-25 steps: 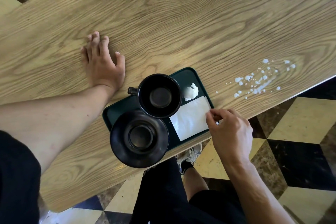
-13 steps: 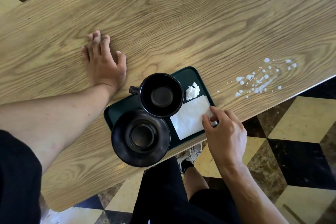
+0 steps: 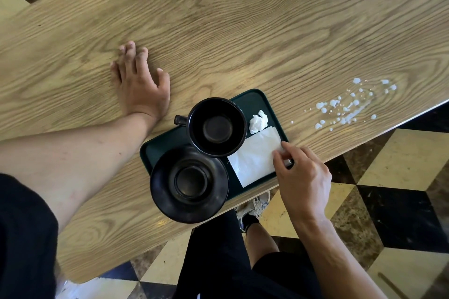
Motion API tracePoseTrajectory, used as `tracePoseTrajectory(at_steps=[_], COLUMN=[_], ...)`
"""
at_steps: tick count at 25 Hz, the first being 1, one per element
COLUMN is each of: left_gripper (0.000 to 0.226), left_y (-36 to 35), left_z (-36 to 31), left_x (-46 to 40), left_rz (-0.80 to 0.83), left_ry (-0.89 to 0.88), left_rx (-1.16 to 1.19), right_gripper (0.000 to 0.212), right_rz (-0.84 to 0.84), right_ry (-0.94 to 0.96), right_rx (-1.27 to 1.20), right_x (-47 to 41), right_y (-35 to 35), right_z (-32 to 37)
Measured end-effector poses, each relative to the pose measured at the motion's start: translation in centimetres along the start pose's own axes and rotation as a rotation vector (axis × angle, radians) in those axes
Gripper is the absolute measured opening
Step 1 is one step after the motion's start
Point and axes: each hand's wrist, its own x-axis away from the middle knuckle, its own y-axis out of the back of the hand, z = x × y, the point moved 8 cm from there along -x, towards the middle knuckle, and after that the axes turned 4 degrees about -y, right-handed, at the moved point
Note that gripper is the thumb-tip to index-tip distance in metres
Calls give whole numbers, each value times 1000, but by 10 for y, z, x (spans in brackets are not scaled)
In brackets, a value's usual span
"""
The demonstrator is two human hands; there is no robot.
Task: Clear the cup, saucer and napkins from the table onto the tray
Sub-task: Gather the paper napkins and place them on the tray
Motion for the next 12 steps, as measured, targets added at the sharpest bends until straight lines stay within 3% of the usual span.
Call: tracePoseTrajectory(at_steps=[12], left_gripper=[61], left_y=[-3], left_z=[2], left_x=[0], left_rz=[3], left_ry=[-5], left_rx=[-14], right_gripper=[19], right_rz=[-32], right_ry=[-2], right_rx=[20], right_x=[6], right_y=[10], right_z=[-9])
